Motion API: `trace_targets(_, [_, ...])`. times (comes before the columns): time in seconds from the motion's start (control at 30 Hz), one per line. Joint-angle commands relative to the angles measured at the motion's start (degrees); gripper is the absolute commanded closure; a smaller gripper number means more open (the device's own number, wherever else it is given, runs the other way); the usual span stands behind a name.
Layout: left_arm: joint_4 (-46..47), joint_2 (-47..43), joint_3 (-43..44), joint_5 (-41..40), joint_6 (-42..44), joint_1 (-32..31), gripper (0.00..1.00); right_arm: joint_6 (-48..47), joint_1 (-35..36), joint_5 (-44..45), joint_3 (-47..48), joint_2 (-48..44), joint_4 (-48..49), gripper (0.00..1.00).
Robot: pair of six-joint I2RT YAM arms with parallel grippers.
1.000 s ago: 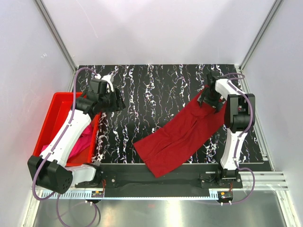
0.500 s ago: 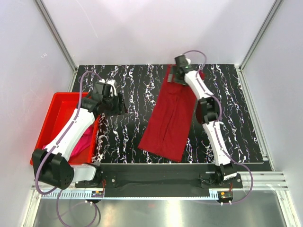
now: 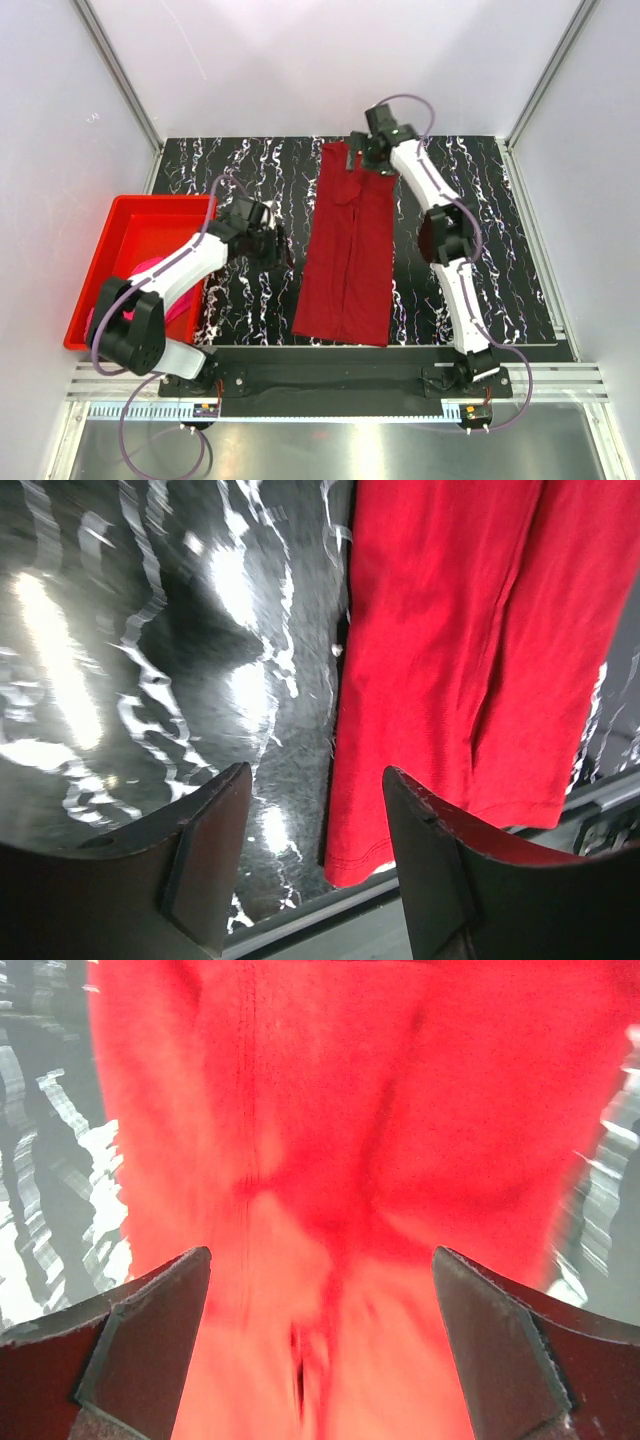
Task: Fold and stack the t-shirts
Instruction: Fold the tshirt
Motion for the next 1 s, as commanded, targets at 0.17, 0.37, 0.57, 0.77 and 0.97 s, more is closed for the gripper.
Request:
trace_targets(0.17, [6.9, 1.8, -7.2, 3.8, -5.8, -4.9, 0.4, -1.4, -2.1, -11.6, -31.0, -32.8, -8.1, 0.0])
trace_targets(0.37, [6.8, 1.1, -11.0, 5.7, -5.8, -5.2, 0.45, 1.8, -2.2, -24.5, -73.5, -59.1, 4.5, 0.14])
trace_targets(0.57, [9.6, -2.6, -18.2, 8.7, -7.3, -7.7, 0.48, 12.9, -1.8, -36.5, -107.4, -80.8, 16.2, 0.37])
trace_targets(0.77, [13.4, -1.1, -20.9, 10.2, -9.4, -8.0, 0.48, 21.3, -0.7, -39.7, -120.3, -86.6, 23.0, 0.37])
trace_targets(0.97, [14.1, 0.7, -20.4, 8.7, -11.0, -8.7, 0.46, 20.7, -0.5, -37.2, -123.4, -85.6, 23.0, 0.37])
